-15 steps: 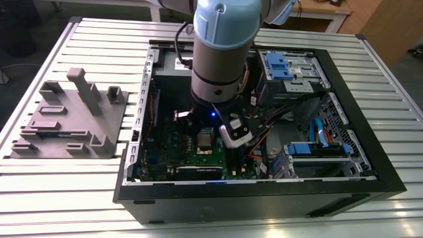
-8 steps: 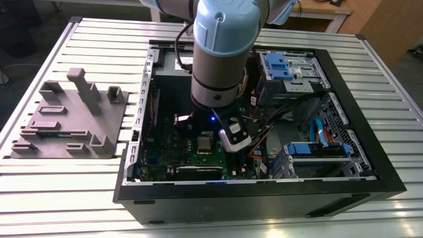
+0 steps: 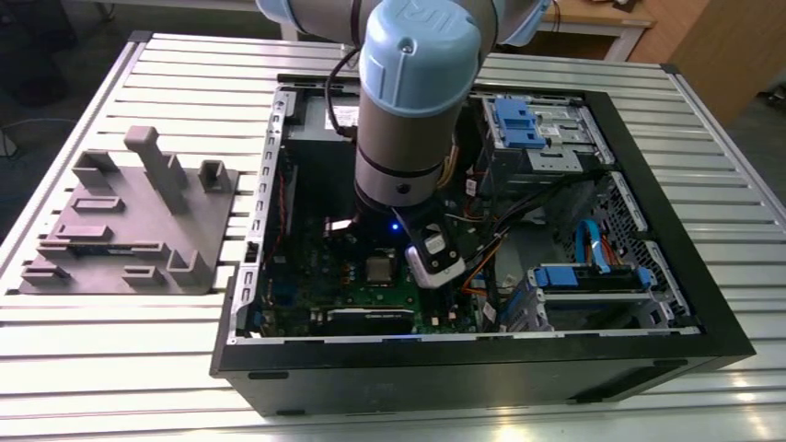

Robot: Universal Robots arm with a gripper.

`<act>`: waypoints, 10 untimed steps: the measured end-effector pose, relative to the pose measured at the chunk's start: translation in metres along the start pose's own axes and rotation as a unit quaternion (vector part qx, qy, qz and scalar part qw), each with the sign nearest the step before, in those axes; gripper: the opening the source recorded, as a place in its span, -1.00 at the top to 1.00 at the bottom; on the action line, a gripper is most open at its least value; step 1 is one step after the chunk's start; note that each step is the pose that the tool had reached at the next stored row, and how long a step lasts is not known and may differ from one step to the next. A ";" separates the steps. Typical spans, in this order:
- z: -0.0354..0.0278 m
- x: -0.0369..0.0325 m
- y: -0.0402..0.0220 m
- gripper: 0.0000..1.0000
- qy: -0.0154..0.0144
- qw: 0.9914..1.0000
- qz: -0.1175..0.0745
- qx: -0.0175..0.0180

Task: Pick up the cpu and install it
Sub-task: 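Place the cpu into insertion slot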

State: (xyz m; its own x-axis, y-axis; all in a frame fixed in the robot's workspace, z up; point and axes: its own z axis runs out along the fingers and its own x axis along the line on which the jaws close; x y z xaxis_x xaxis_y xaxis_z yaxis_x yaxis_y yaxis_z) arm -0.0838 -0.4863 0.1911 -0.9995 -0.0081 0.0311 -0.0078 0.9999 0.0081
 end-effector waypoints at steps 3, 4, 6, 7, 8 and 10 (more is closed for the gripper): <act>0.0010 -0.0005 0.0000 0.06 0.000 1.000 0.001 0.000; 0.0012 -0.0006 0.0000 0.06 0.000 1.000 0.001 0.000; 0.0019 -0.0006 -0.0001 0.06 0.000 1.000 0.002 0.000; 0.0023 -0.0006 -0.0001 0.06 0.000 1.000 0.002 0.000; 0.0028 -0.0007 -0.0001 0.06 0.000 1.000 0.002 0.000; 0.0040 -0.0007 -0.0001 0.06 0.000 1.000 0.002 0.000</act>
State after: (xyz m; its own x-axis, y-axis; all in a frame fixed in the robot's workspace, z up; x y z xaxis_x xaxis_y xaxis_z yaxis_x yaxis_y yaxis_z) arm -0.0832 -0.4864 0.1871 -0.9995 -0.0043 0.0314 -0.0041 1.0000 0.0075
